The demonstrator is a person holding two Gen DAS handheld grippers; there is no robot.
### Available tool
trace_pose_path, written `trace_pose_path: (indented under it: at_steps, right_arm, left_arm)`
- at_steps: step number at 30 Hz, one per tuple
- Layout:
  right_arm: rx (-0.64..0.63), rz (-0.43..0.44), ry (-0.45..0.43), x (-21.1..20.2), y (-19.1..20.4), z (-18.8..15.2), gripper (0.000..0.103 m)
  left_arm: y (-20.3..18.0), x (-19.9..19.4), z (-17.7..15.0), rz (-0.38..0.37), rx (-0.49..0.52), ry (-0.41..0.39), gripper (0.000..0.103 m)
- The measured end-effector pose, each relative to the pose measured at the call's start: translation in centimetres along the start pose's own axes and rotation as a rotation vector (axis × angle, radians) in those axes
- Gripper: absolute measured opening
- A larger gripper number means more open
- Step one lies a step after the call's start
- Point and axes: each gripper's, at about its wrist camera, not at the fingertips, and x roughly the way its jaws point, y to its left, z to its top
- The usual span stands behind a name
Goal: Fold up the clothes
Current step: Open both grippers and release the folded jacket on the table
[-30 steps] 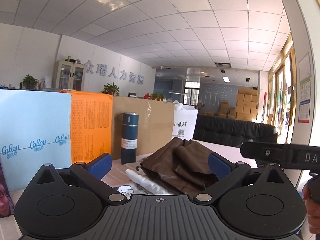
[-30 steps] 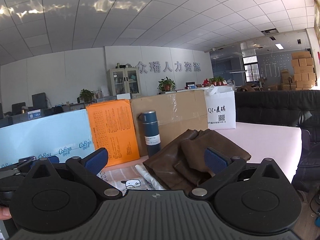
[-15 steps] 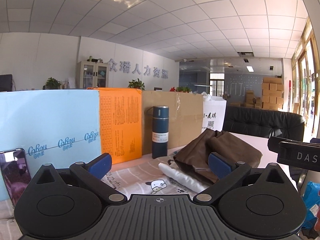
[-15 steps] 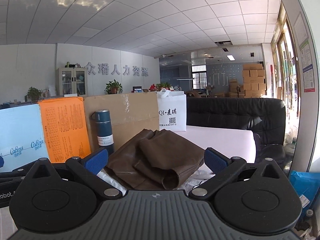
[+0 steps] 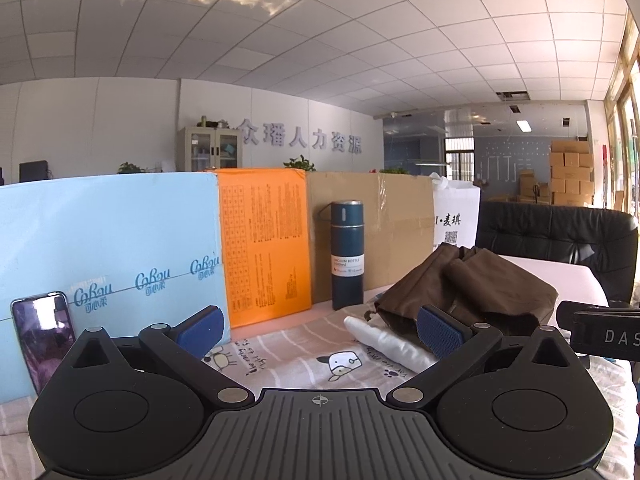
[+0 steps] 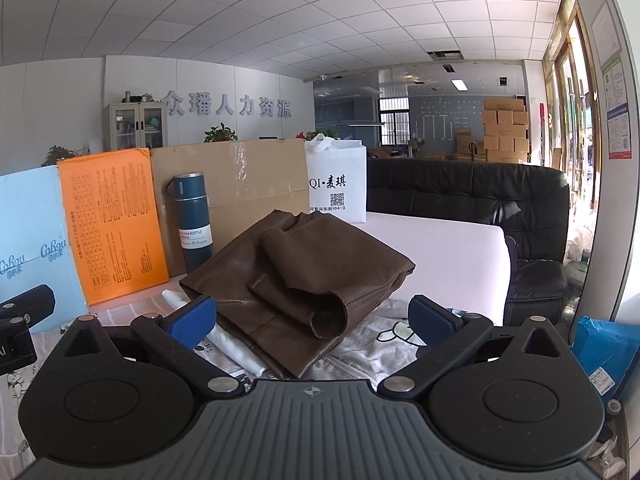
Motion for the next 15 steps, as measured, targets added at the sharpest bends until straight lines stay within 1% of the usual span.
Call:
trace_pose_path:
  at_steps: [2,5,15]
  right_arm:
    - [0.002,0.003,0.011,0.3,0.0,-0.3,0.103]
    - [-0.018,0.005,0.012,0.7,0.2,-0.8,0.103]
    - [-0.044,-0.057,0.024,1.5,0.7,-1.3,0.103]
  left_arm:
    - [-0.1,0.2,-0.2,0.007,0.014,0.008,0.103]
    - [-0.2,0.3,-0.4,-0.003,0.027,0.021,0.103]
    - [-0.2,0.1,-0.4,0.003,0.016,0.025,0.103]
